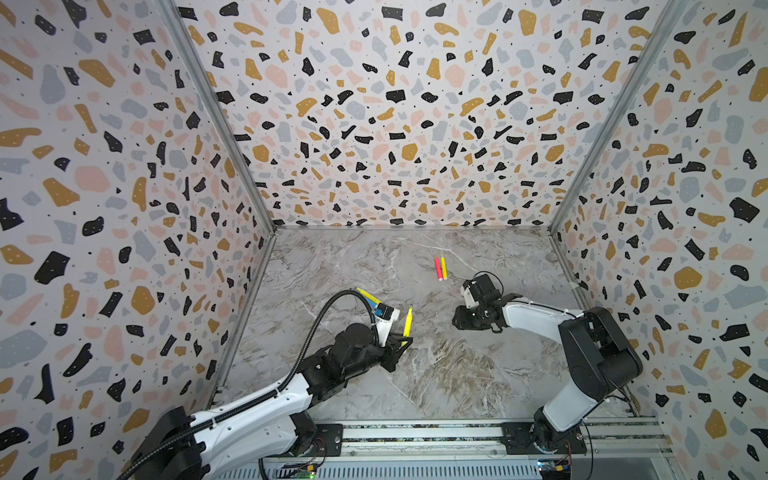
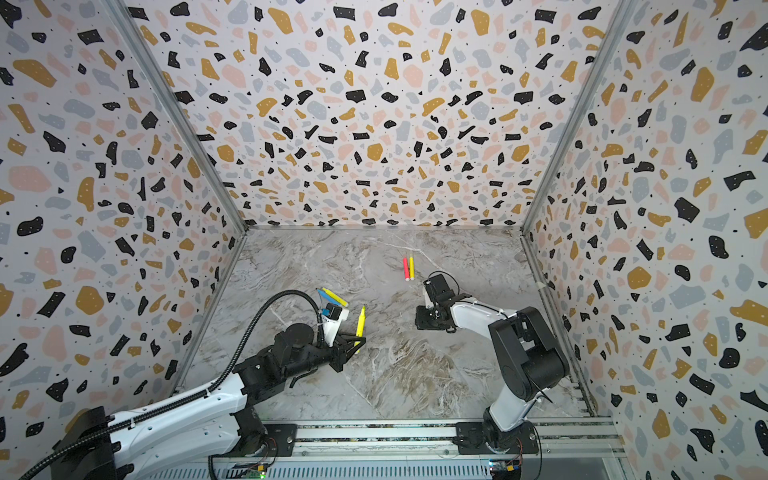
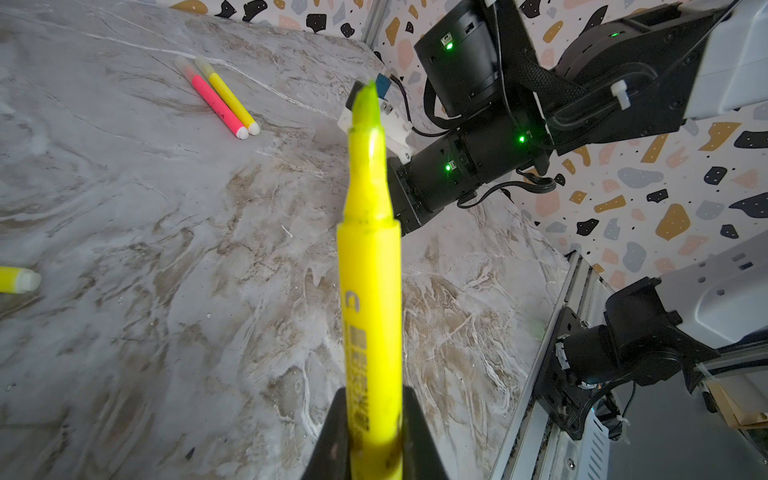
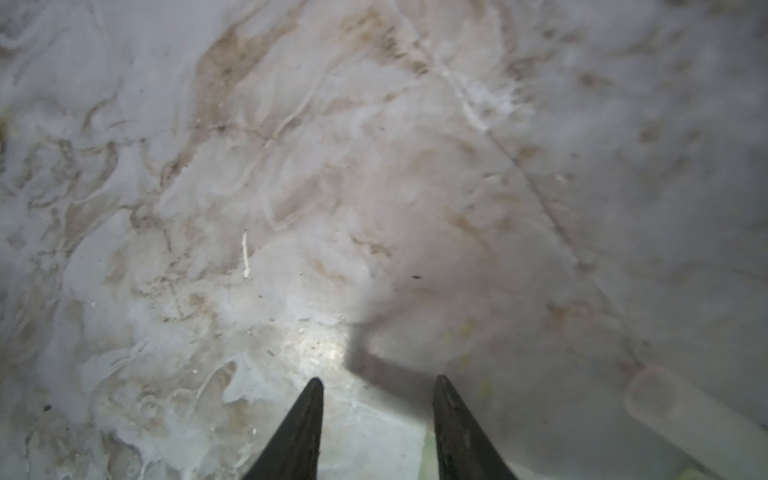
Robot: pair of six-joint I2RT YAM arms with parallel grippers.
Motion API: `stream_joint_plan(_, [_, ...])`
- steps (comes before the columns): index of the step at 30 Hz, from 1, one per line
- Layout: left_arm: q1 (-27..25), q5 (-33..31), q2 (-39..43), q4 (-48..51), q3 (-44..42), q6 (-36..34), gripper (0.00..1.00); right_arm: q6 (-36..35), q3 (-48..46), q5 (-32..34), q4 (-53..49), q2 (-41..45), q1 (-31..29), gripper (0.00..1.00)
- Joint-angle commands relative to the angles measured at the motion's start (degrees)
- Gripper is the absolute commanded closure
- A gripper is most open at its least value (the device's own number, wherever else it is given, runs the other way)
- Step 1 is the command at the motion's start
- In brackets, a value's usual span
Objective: Insert the pens into the pen caps
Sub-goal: 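Move the right gripper down over the clear plastic caps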
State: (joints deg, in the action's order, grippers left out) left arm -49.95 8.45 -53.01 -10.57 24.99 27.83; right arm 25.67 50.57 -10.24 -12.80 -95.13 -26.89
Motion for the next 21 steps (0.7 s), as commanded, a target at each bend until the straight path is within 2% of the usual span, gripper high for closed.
stream_joint_plan(1, [-0.24, -0.75, 0.98, -1.29, -0.35, -0.5, 1.0, 0.65, 1.17, -0.54, -1.42, 0.45, -1.22, 0.56])
stream_joint_plan(13, [-0.25, -0.42, 0.87, -1.66, -0.31, -0.5, 1.0, 0.85, -2.93, 1.76, -3.42, 6.27, -2.4, 0.57])
stream_joint_plan(21, [-0.28, -0.52, 1.57, -0.9, 0.28, -0.45, 1.0, 0.6, -0.74, 0.94, -4.3, 8.7, -2.61, 0.57])
